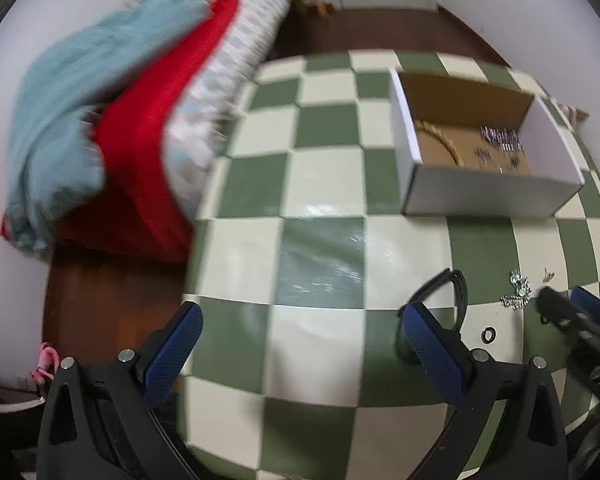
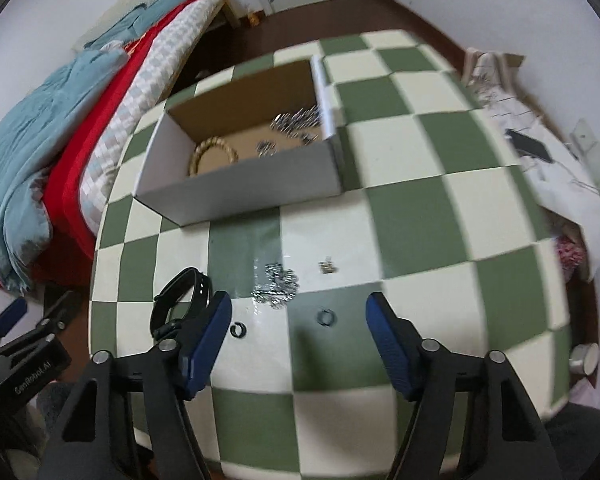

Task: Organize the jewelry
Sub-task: 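Lower the left gripper onto the black watch band and close it, then lift the black watch band with the left gripper while the right gripper grasps a silver earring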

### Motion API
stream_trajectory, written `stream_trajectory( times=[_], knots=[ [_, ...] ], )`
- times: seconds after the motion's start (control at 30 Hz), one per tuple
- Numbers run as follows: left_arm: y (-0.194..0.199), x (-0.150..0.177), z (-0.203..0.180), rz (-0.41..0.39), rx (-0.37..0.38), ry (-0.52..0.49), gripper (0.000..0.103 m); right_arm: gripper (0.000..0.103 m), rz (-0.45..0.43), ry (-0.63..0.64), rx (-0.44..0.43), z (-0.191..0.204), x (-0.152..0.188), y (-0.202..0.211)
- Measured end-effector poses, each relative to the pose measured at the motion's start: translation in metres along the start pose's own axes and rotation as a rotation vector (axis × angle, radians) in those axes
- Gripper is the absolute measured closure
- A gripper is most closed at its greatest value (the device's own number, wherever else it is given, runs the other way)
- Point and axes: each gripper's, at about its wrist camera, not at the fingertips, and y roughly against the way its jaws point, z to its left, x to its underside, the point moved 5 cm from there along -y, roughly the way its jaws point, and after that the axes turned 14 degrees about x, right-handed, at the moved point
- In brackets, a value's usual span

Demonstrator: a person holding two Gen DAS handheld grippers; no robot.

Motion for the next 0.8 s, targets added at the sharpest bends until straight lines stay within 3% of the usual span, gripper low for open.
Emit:
stream_trajectory(
  times=[0.13, 0.23, 0.3, 0.33, 0.37, 0.4, 0.47, 0.5, 0.8],
  knots=[
    [-0.027, -0.001, -0.012, 0.073, 0.078, -0.01, 0.003, 0.049, 0.025, 0.06, 0.006, 0.022, 0.0, -0.029],
    [-0.04, 0.0, -0.018, 0.106, 0.107, -0.024, 0.019, 0.056, 0.057, 0.087, 0.021, 0.031, 0.003, -0.049],
    [-0.044, 0.0, -0.022, 0.11, 0.131, -0.033, 0.027, 0.065, 0.029, 0.112, 0.049, 0.035, 0.003, -0.051],
    [-0.046, 0.001, -0.025, 0.118, 0.147, -0.042, 0.039, 0.076, 0.017, 0.124, 0.067, 0.037, 0.003, -0.052],
    [-0.048, 0.001, -0.028, 0.126, 0.167, -0.048, 0.058, 0.082, 0.008, 0.135, 0.093, 0.037, 0.003, -0.053],
    [-0.049, 0.003, -0.031, 0.134, 0.193, -0.051, 0.067, 0.093, 0.005, 0.144, 0.11, 0.037, 0.002, -0.054],
    [-0.052, 0.006, -0.037, 0.148, 0.205, -0.064, 0.089, 0.094, 0.002, 0.156, 0.108, 0.036, 0.0, -0.056],
    [-0.051, 0.007, -0.039, 0.138, 0.198, -0.074, 0.093, 0.094, 0.003, 0.162, 0.107, 0.036, 0.0, -0.057],
    [-0.032, 0.011, -0.035, 0.087, 0.206, -0.044, 0.099, 0.096, 0.004, 0.1, 0.064, 0.019, 0.0, -0.043]
  ],
)
